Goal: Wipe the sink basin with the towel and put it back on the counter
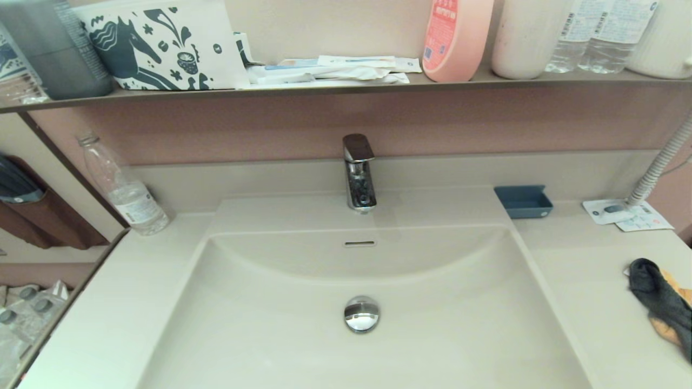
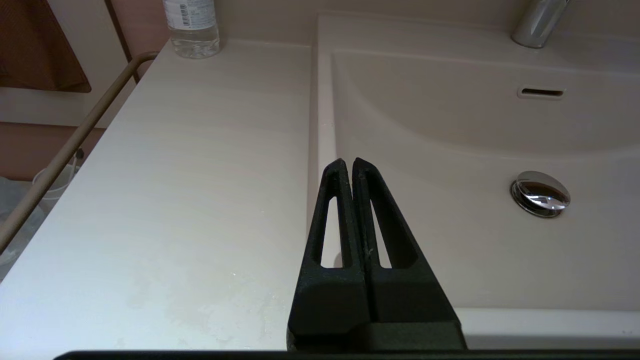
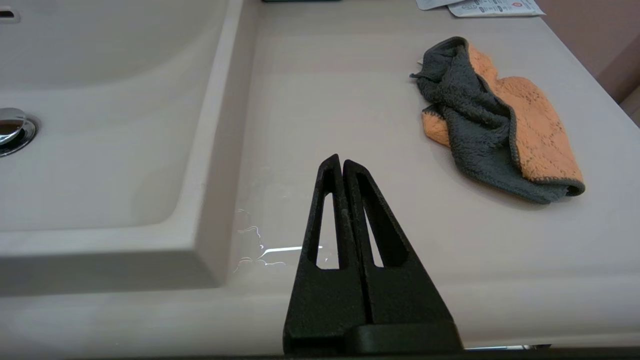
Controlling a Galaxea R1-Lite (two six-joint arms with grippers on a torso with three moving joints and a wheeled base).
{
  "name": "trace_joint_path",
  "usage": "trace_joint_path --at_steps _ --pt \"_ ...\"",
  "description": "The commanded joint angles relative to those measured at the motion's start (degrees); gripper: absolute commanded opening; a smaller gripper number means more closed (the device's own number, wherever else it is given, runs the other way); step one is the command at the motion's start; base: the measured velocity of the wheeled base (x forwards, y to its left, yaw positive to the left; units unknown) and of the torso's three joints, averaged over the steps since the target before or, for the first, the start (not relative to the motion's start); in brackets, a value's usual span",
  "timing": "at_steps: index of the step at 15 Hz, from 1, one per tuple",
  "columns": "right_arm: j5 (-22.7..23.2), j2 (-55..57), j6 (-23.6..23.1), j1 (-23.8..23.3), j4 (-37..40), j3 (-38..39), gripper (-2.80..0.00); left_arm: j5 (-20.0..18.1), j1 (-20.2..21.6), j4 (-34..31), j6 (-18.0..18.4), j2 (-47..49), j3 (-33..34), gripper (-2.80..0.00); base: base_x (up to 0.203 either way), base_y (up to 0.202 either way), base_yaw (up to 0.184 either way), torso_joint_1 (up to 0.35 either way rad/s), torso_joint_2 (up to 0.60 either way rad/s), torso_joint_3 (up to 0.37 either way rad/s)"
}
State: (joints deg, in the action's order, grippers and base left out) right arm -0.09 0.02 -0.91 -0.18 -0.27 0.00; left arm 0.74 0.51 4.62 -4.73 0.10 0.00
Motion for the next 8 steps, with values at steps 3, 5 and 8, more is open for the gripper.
trace_joint_path --at_steps 3,5,8 --pt "0.0 0.0 0.0 0.0 0.0 0.0 -2.80 0.0 0.0 0.0 0.0 0.1 0.0 -2.80 0.000 0.000 0.000 0.000 0.00 0.000" --pt "0.0 0.0 0.0 0.0 0.0 0.0 -2.80 0.0 0.0 0.0 0.0 0.1 0.0 -2.80 0.000 0.000 0.000 0.000 0.00 0.000" --pt "0.0 0.0 0.1 0.0 0.0 0.0 -2.80 0.0 0.0 0.0 0.0 0.1 0.0 -2.80 0.000 0.000 0.000 0.000 0.00 0.000"
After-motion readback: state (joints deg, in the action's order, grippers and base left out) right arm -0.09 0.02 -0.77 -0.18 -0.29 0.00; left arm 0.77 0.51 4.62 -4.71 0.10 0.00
